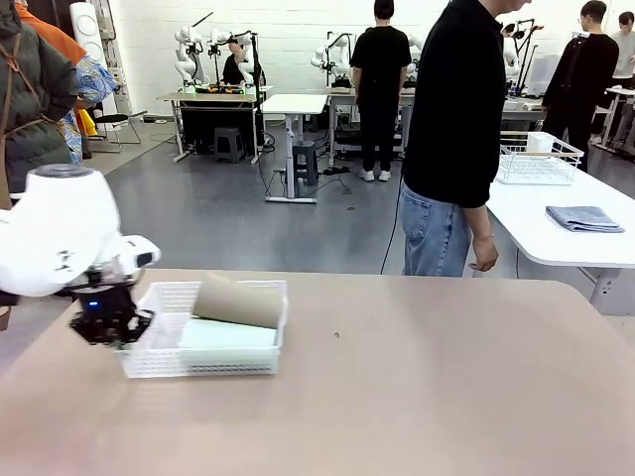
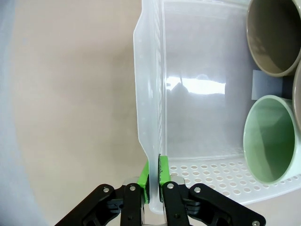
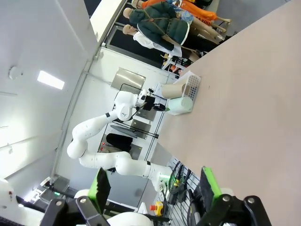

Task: Clean and organize the cups into the basket.
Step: Move the Organizing basket back to the left side of the table.

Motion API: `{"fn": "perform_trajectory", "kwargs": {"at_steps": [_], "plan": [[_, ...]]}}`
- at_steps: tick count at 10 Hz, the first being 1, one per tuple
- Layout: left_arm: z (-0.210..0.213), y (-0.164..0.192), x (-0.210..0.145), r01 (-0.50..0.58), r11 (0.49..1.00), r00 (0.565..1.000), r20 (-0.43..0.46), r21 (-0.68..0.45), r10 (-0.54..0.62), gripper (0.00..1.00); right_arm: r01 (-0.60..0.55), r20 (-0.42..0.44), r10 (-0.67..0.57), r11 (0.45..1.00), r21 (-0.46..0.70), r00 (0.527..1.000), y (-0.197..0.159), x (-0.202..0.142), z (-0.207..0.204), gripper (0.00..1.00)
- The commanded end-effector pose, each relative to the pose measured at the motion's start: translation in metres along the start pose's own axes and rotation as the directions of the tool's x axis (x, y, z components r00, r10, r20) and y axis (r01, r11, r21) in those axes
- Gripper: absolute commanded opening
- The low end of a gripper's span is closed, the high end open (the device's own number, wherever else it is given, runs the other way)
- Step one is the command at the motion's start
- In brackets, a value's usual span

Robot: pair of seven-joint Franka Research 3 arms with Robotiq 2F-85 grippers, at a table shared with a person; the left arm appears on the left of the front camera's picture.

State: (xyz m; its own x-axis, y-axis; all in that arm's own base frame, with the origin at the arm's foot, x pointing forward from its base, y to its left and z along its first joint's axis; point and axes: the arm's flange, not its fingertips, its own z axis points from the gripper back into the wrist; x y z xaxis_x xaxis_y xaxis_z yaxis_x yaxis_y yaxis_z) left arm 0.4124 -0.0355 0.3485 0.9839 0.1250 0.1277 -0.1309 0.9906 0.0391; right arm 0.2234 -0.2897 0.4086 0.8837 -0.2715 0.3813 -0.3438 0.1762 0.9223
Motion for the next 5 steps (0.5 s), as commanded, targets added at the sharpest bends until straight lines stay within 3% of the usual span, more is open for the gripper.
{"fn": "perform_trajectory", "kwargs": {"at_steps": [1,5], "plan": [[-0.009,0.041,-0.01,-0.033,0.999,0.999,-0.001,0.037,0.033,0.06,0.013,0.004,-0.013,1.0,-0.01,1.0,0.001,-0.001,-0.003,1.0],[-0.001,0.085,-0.004,-0.064,0.995,0.998,0.016,0.08,0.063,0.06,0.013,0.004,-0.013,1.0,-0.01,1.0,0.001,-0.001,-0.003,1.0]]}}
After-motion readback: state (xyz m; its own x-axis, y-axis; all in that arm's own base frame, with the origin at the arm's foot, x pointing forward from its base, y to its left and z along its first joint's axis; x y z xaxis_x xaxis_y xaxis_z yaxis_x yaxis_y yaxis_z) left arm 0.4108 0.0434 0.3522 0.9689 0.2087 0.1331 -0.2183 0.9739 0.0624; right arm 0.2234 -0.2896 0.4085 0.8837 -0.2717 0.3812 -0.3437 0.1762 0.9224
